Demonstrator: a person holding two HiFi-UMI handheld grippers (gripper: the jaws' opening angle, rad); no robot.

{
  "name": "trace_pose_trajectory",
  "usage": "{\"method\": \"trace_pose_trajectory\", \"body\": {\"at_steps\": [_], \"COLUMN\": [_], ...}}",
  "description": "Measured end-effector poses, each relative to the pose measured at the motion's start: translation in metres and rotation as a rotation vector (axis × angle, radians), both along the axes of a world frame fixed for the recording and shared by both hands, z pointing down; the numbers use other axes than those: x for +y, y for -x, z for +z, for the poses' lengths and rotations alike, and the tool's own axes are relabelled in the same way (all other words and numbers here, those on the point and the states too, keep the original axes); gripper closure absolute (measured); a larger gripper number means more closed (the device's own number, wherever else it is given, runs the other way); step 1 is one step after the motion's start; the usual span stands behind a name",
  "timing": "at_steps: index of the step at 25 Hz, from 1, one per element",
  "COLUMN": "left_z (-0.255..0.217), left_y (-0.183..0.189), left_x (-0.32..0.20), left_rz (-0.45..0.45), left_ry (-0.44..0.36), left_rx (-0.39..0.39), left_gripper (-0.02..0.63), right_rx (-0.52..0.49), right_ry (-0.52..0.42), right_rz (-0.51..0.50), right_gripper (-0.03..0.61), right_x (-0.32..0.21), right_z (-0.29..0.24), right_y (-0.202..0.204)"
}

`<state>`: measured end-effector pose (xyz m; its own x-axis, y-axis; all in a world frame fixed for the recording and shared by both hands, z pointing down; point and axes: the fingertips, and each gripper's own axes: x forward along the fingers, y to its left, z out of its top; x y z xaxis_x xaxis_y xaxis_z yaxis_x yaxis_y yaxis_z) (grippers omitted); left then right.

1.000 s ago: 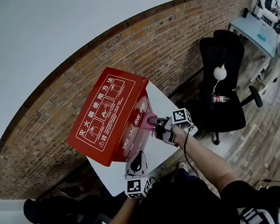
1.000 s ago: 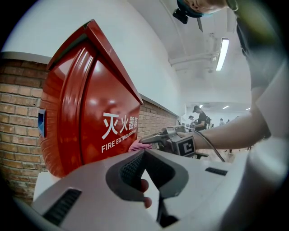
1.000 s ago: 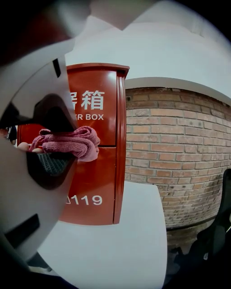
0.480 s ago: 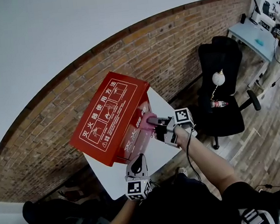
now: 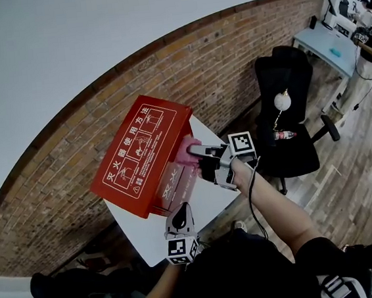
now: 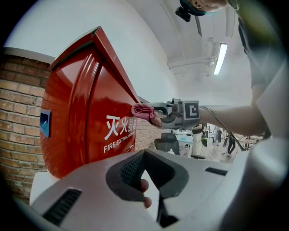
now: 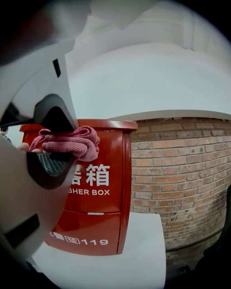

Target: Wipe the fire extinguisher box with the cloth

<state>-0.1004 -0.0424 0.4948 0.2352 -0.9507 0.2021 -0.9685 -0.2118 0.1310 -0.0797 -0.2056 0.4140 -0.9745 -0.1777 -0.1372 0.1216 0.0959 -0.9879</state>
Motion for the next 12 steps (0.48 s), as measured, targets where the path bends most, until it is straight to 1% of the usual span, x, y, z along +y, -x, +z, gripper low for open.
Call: {"method": "trace_pose_trajectory", "body": {"at_steps": [3,6,12], "left_z": [0.0,0.001,0.002], "left_y": [-0.001,-0.001,0.003], "left_x": [0.001,0.003,0.009], "left_rz": [0.009,0.021,0.04], "left_ry": [-0.003,-0.014,-0.009], "left_rx": [0.006,0.01,0.027], "left_gripper": [0.586,0.586,0.586], "right_rx": [-0.04,-0.096,-0.107], "right_ry": [0.006,0.032,0.032], "right_rz": [0.001,0.014,0.045], "right_gripper": [0.472,0.472,0.472], "right_x": [0.002,0.0,0.001], "right_z": [-0.015,-0.024,-0.029], "right_y": [0.0,-0.001,-0.001]}}
